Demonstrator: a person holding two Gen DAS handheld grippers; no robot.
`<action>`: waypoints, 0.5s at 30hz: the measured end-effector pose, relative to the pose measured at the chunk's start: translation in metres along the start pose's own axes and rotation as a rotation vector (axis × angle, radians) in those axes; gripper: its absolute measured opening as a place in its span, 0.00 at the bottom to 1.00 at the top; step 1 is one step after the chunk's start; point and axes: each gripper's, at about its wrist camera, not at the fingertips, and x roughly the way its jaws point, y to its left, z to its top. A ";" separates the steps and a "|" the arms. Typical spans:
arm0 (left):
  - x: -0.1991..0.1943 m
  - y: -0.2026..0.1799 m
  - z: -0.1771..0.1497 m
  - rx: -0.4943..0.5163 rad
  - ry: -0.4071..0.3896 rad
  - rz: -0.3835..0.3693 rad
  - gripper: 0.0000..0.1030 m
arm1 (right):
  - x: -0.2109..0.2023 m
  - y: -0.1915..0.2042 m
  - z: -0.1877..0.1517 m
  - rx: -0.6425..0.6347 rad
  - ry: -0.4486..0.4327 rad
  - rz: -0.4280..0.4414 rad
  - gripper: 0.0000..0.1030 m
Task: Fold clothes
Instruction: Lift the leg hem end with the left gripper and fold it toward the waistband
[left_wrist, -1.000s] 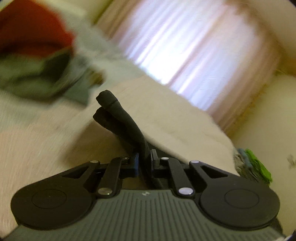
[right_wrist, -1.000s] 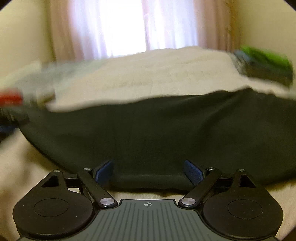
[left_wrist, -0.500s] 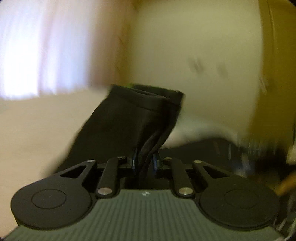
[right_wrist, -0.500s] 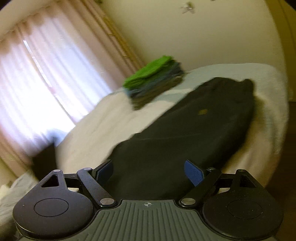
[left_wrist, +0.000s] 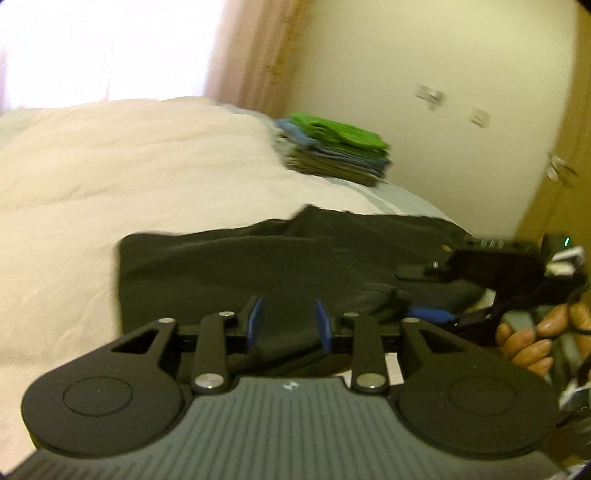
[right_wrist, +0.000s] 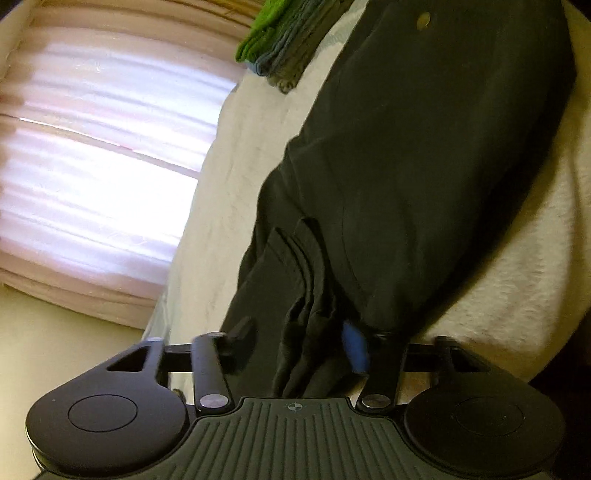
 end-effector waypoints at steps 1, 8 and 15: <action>-0.003 0.007 -0.003 -0.034 0.000 0.009 0.26 | 0.004 0.001 -0.001 -0.006 0.001 -0.008 0.44; -0.011 0.044 -0.013 -0.207 -0.003 0.059 0.25 | 0.016 0.031 -0.008 -0.236 -0.038 -0.052 0.11; 0.005 0.051 -0.017 -0.188 0.039 0.133 0.17 | 0.004 0.026 -0.018 -0.397 -0.095 -0.191 0.11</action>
